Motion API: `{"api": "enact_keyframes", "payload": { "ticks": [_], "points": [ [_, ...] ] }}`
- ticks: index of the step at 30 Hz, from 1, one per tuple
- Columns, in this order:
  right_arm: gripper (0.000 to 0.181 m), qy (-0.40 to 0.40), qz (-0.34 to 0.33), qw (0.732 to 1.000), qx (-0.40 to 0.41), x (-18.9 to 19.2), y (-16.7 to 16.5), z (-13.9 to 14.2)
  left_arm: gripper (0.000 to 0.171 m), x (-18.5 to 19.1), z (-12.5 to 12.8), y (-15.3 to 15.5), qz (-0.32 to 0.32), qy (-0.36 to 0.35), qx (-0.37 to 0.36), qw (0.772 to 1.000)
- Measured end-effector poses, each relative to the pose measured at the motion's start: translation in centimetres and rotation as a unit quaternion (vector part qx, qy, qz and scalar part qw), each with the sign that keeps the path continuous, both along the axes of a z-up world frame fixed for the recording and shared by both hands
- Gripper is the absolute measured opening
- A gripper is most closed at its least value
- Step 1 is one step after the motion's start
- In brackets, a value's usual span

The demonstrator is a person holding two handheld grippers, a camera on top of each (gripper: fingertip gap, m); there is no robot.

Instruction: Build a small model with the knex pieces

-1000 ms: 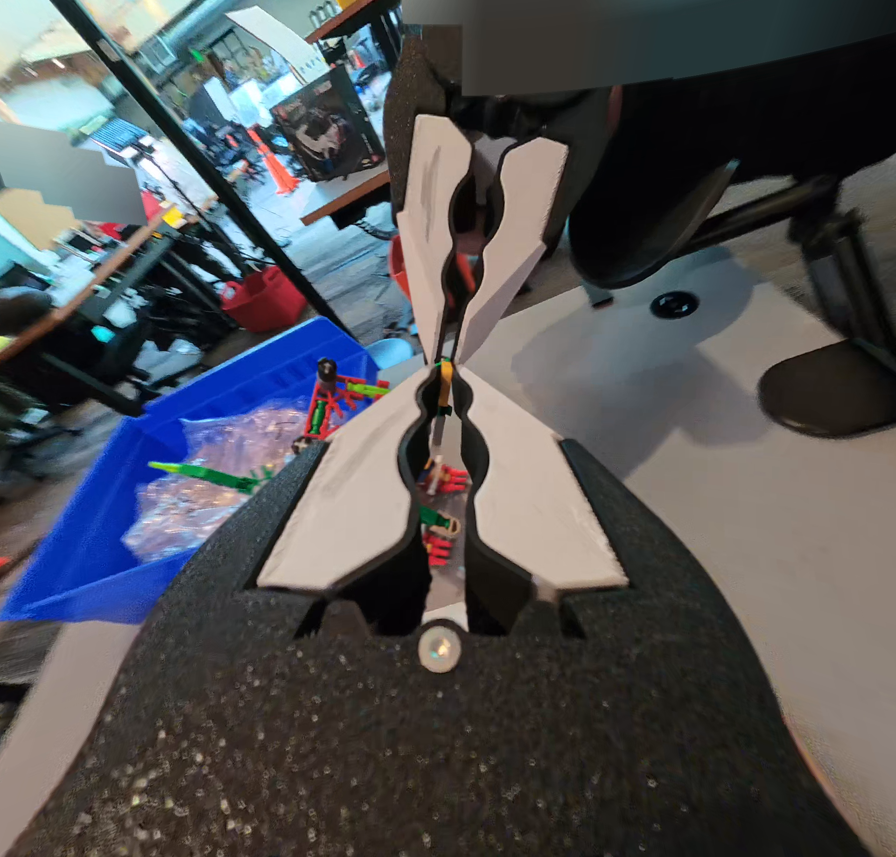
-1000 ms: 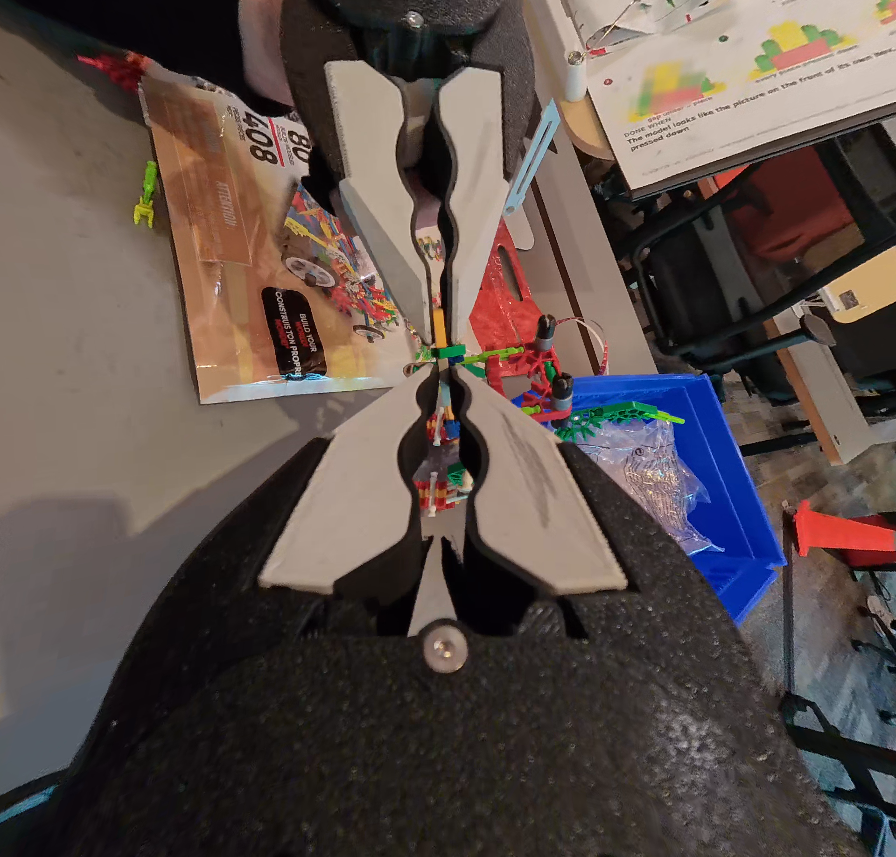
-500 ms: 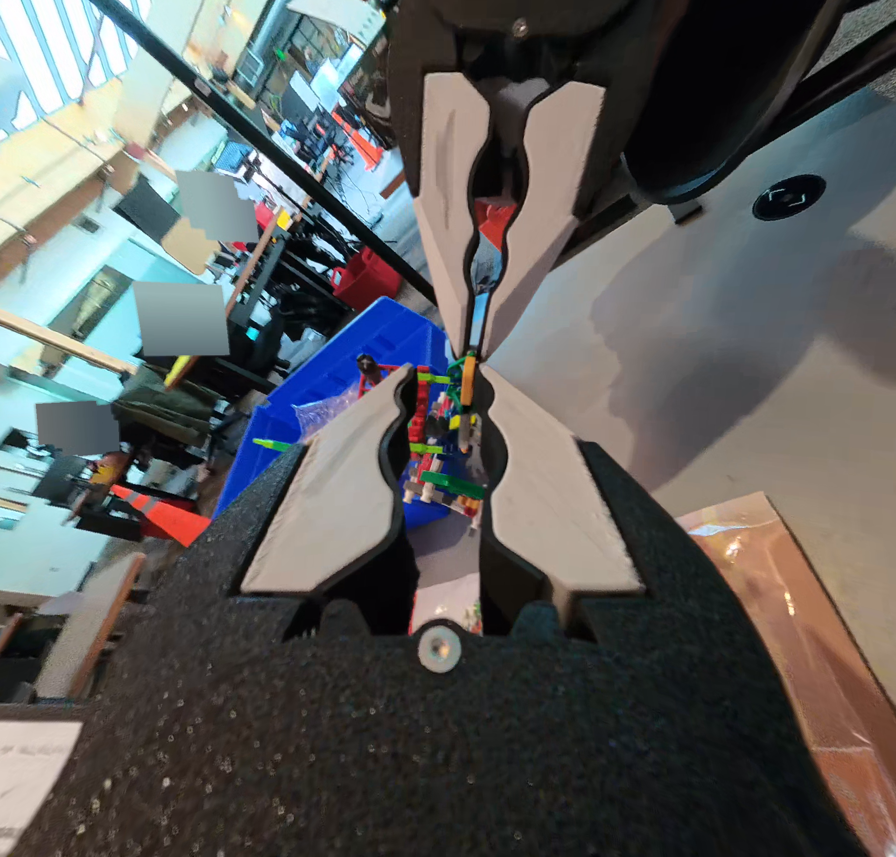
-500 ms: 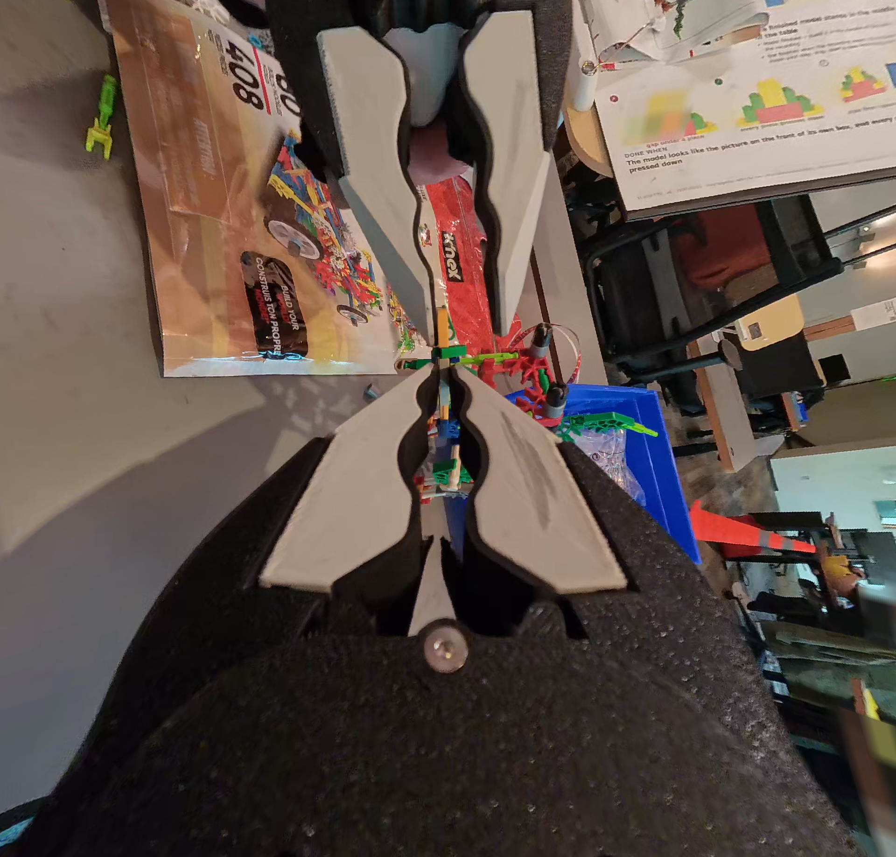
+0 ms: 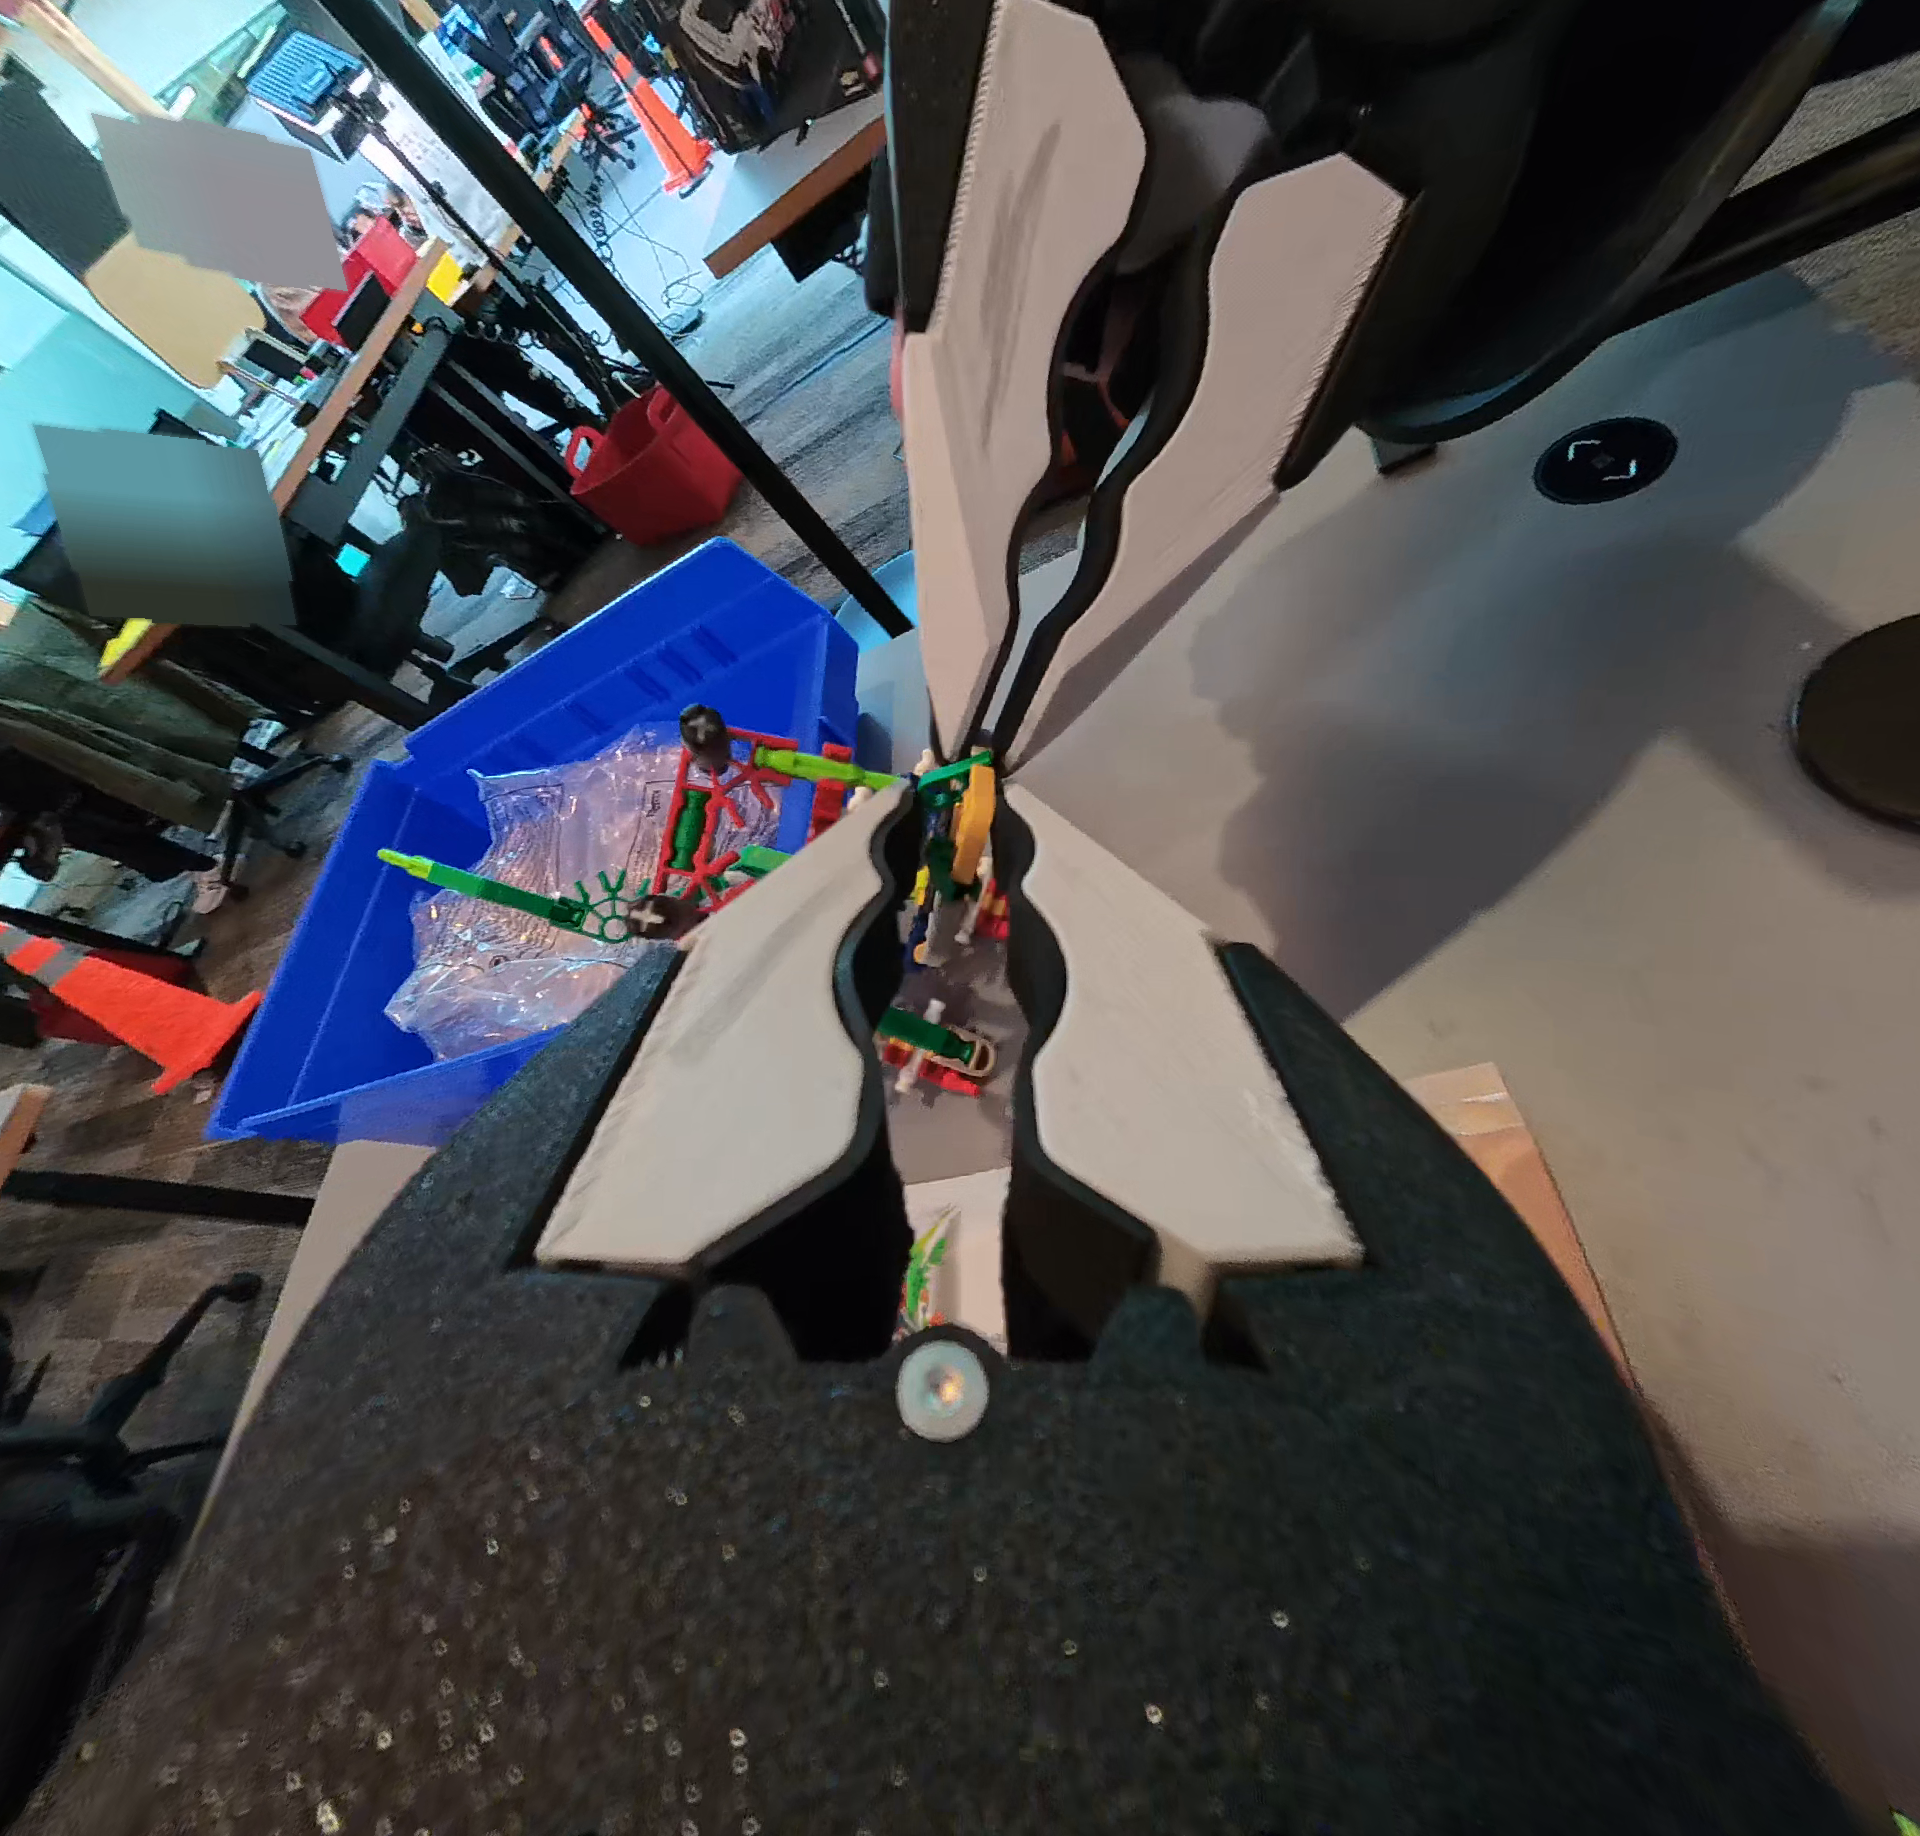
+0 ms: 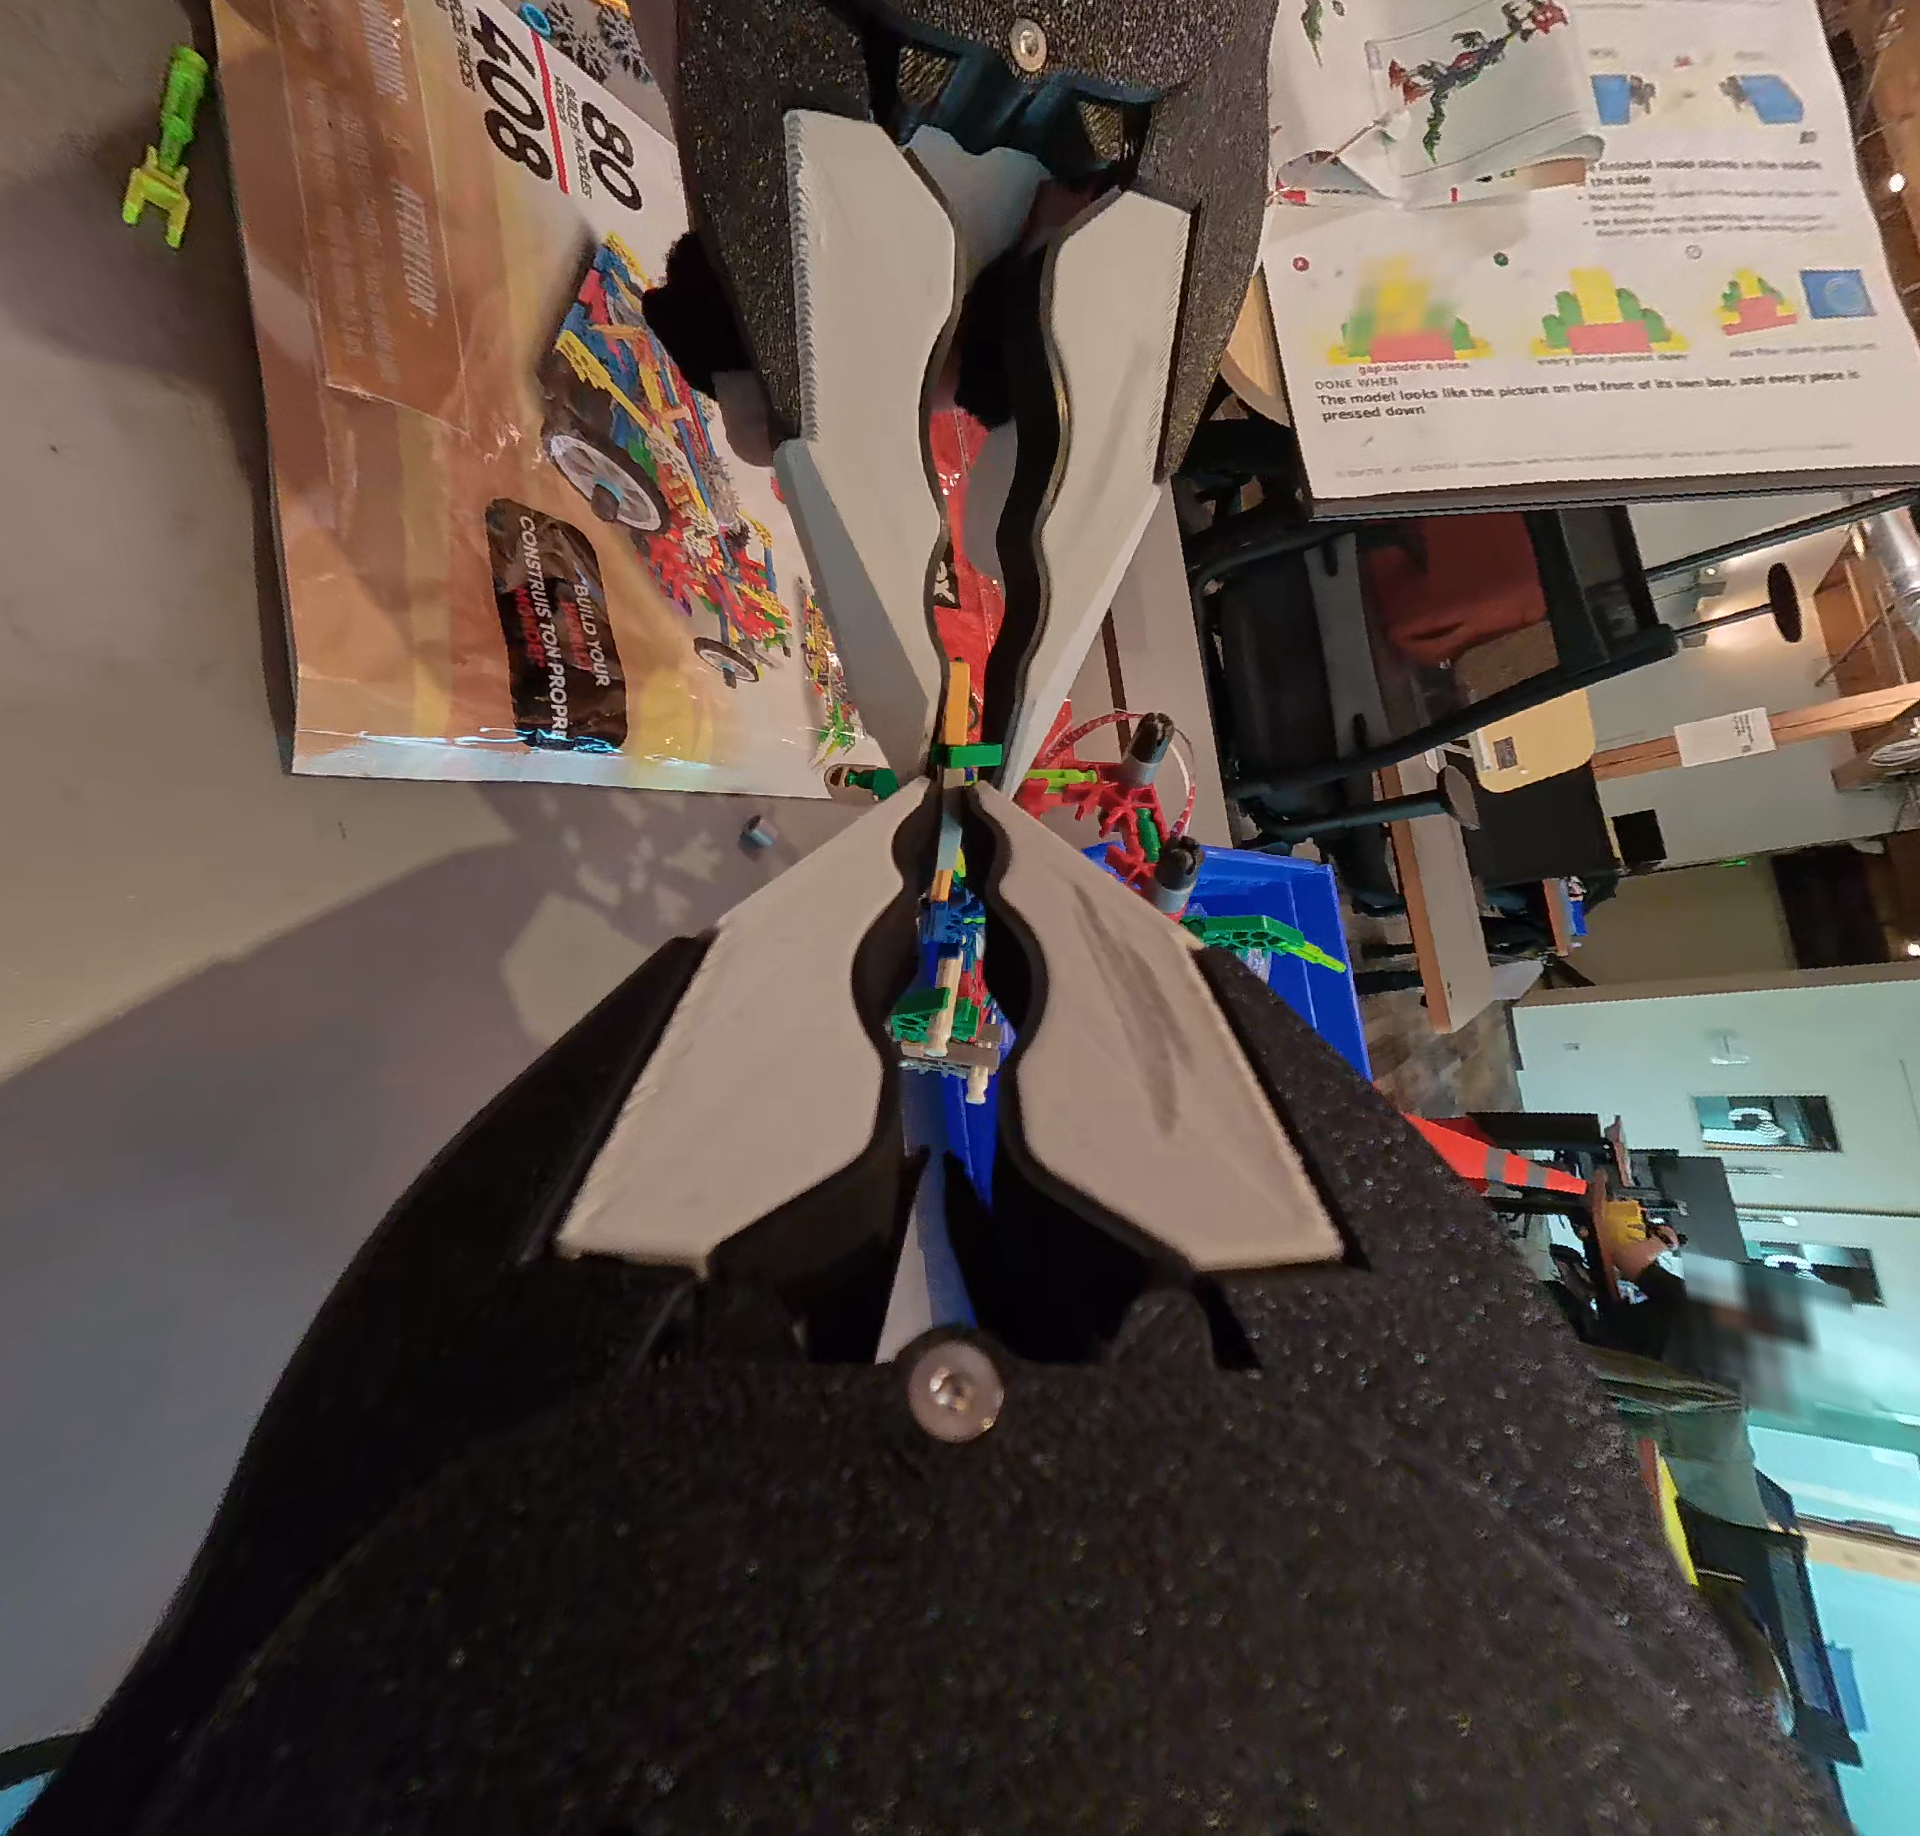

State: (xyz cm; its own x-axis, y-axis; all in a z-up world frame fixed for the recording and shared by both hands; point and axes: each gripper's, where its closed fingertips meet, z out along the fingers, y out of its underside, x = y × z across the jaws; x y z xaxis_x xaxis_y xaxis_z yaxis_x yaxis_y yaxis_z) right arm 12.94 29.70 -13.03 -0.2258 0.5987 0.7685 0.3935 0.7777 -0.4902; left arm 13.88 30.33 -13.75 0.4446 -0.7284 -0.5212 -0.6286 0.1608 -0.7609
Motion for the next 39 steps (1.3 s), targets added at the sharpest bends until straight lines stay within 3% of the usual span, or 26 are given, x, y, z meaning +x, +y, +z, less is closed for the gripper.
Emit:
{"api": "enact_keyframes", "payload": {
  "ticks": [8,12,18,22,28,39],
  "points": [
    [0.002,-0.007,0.008,1.000,-0.013,0.12,-0.22,-0.23,0.010,0.05,-0.09,0.04,-0.003,0.075,0.097,0.992],
    [0.002,-0.017,0.008,1.000,-0.009,0.10,-0.23,-0.71,0.011,-0.04,-0.40,0.14,-0.002,0.162,0.181,0.970],
    [0.002,-0.018,0.010,1.000,-0.007,0.14,-0.29,-0.82,0.011,0.03,-0.37,0.05,-0.005,0.223,0.251,0.942],
    [0.002,-0.016,0.012,1.000,-0.001,0.06,-0.29,-0.78,0.021,-0.33,-0.03,0.30,0.010,0.169,0.190,0.967],
    [0.002,-0.014,0.012,1.000,0.004,0.06,-0.28,-0.80,0.010,-0.38,-0.80,-0.19,0.014,0.107,0.048,0.993],
    [0.002,-0.009,0.009,1.000,0.000,0.08,-0.17,-0.66,0.010,-0.37,-0.65,-0.17,0.022,0.073,0.005,0.997]
  ]
}}
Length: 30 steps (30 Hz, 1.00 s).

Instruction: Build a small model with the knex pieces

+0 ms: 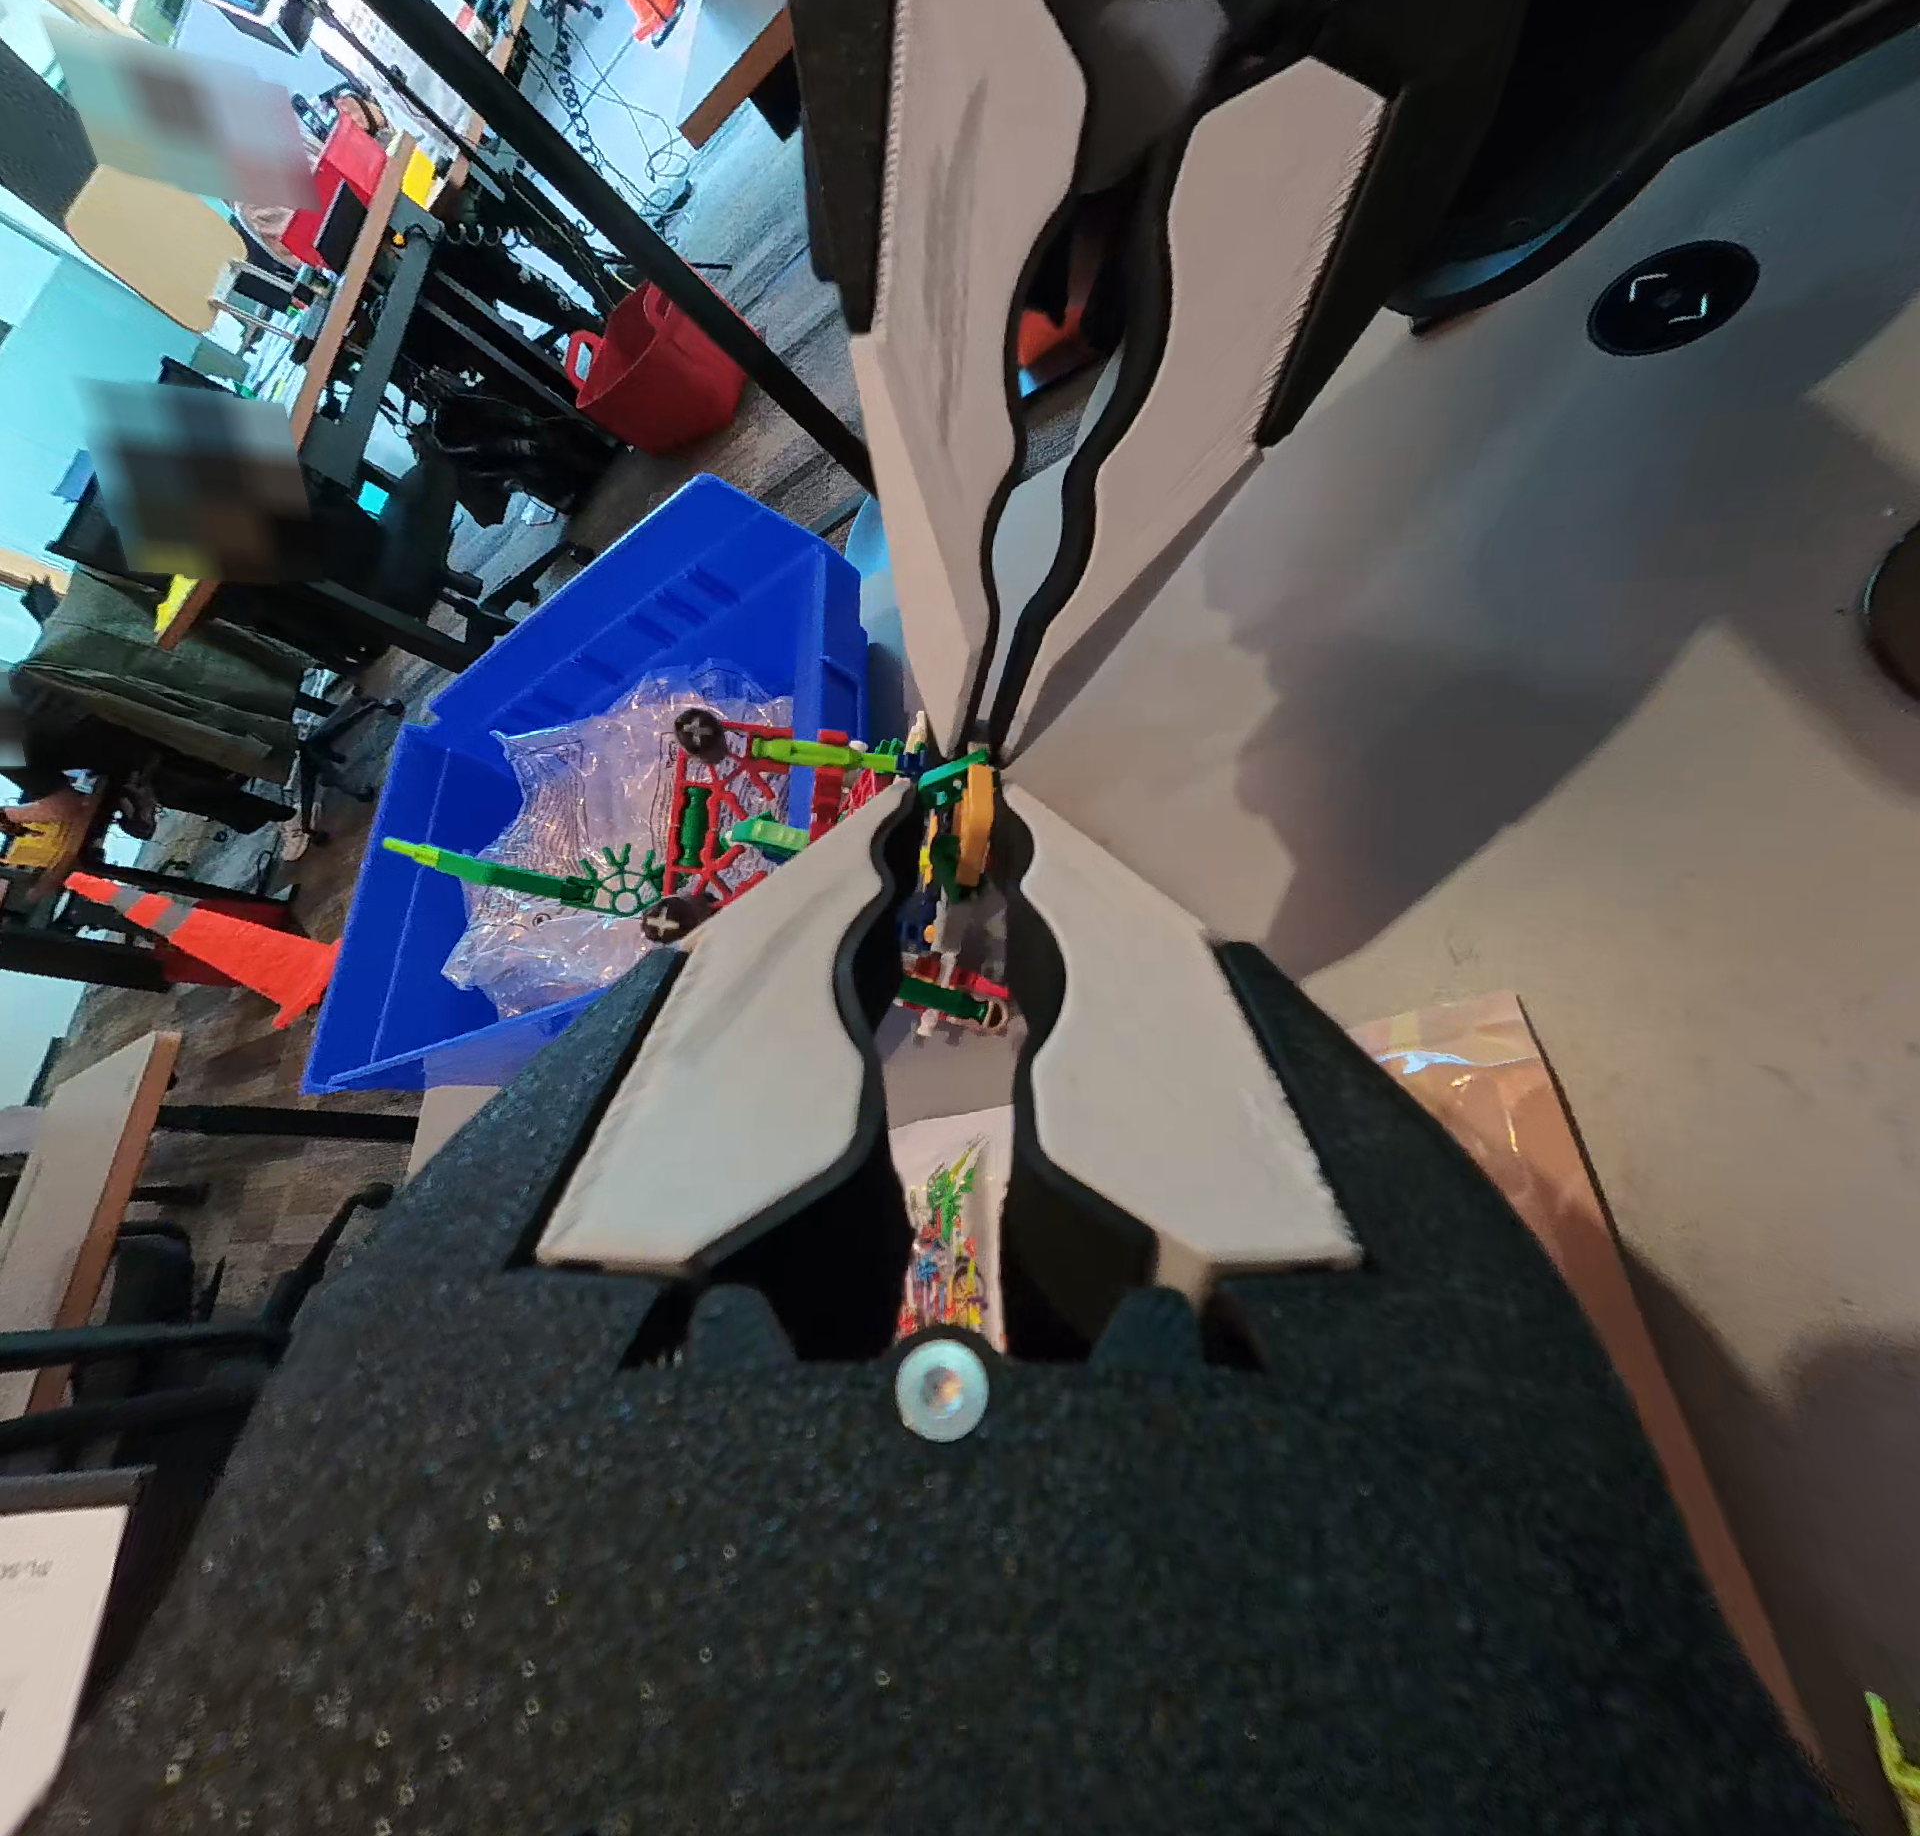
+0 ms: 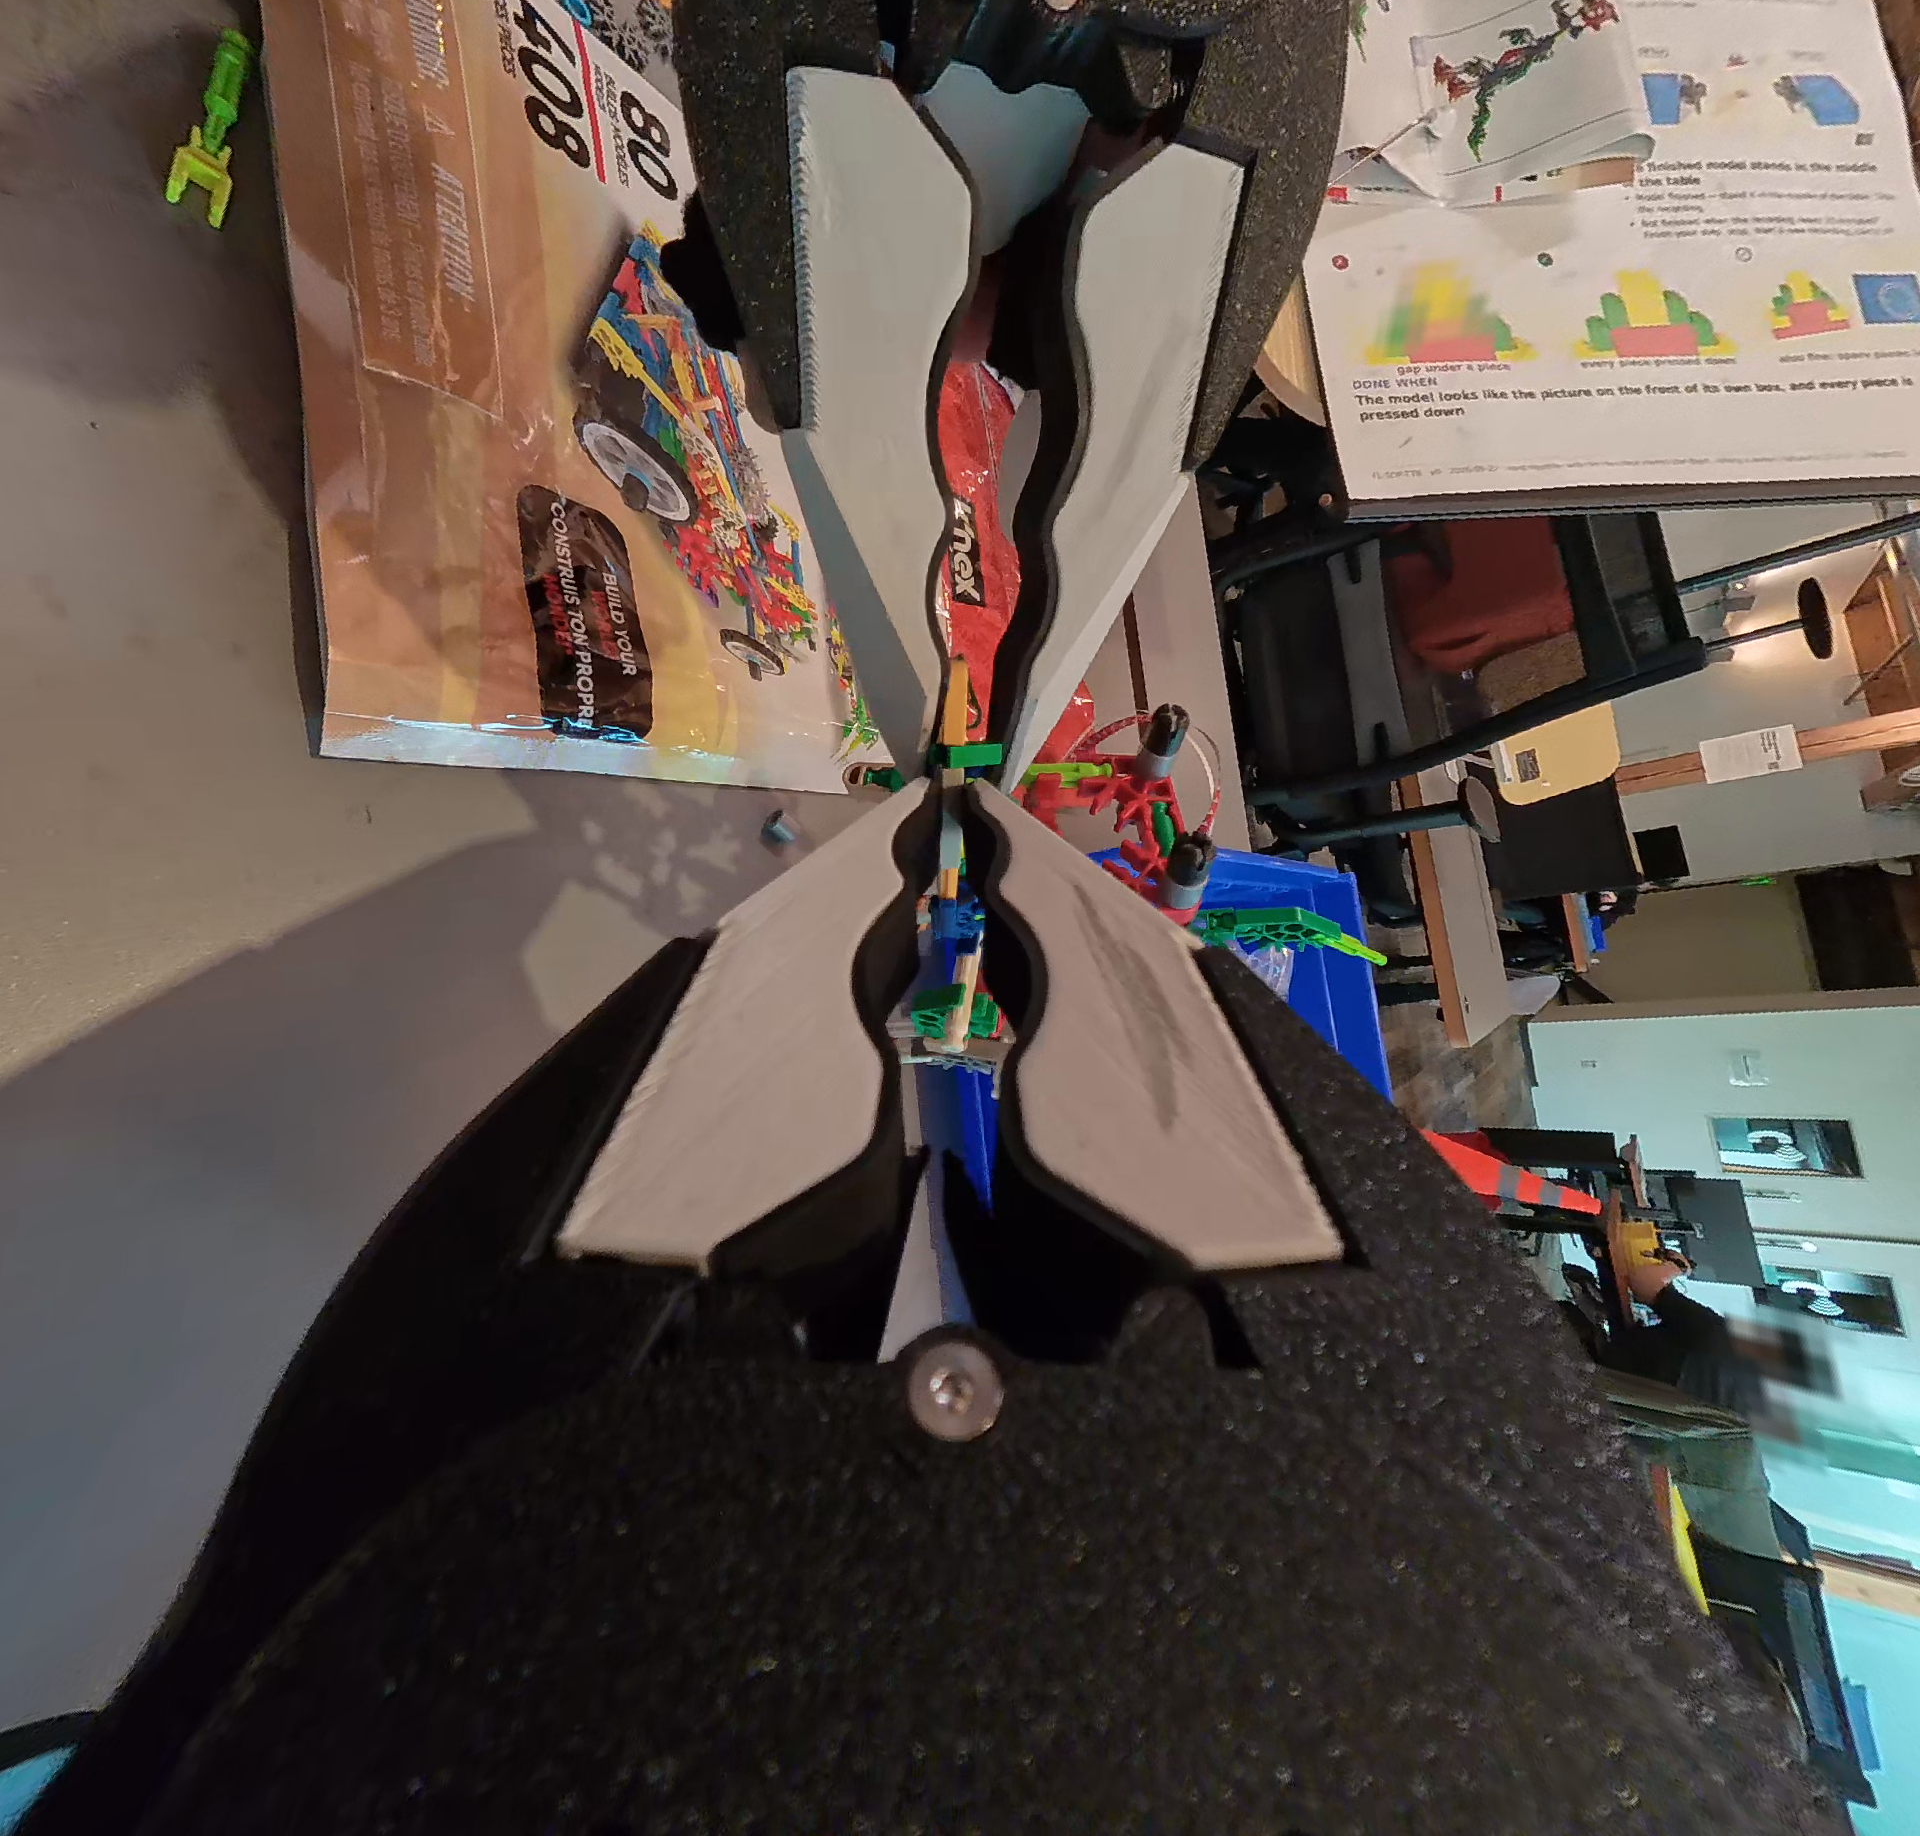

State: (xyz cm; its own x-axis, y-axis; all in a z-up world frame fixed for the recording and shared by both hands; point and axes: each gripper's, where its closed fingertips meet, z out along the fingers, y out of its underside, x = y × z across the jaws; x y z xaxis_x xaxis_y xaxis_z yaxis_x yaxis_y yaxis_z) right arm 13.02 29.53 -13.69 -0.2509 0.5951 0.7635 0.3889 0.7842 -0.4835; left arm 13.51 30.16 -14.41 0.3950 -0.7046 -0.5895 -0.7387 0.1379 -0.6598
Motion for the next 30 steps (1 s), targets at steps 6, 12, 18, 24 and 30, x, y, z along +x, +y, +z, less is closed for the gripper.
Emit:
{"api": "enact_keyframes", "payload": {
  "ticks": [6,12,18,24,30],
  "points": [
    [0.001,0.005,0.000,1.000,0.002,0.08,0.08,0.20,0.011,0.28,0.29,-0.03,-0.001,-0.045,-0.028,0.999],
    [0.001,0.009,-0.002,1.000,0.013,0.06,0.17,0.31,0.012,0.37,0.41,-0.08,-0.005,-0.106,-0.064,0.992],
    [0.002,0.006,-0.004,0.999,0.037,-0.09,0.12,0.06,0.022,-0.06,0.58,-0.21,0.028,-0.129,-0.113,0.985],
    [0.002,0.004,-0.004,0.999,0.041,-0.13,0.05,-0.08,0.014,-0.09,0.27,-0.59,0.057,-0.116,-0.144,0.981],
    [0.002,0.008,-0.006,0.999,0.035,-0.07,0.21,0.12,0.012,-0.07,0.60,-0.44,0.071,-0.103,-0.118,0.985]
  ]
}}
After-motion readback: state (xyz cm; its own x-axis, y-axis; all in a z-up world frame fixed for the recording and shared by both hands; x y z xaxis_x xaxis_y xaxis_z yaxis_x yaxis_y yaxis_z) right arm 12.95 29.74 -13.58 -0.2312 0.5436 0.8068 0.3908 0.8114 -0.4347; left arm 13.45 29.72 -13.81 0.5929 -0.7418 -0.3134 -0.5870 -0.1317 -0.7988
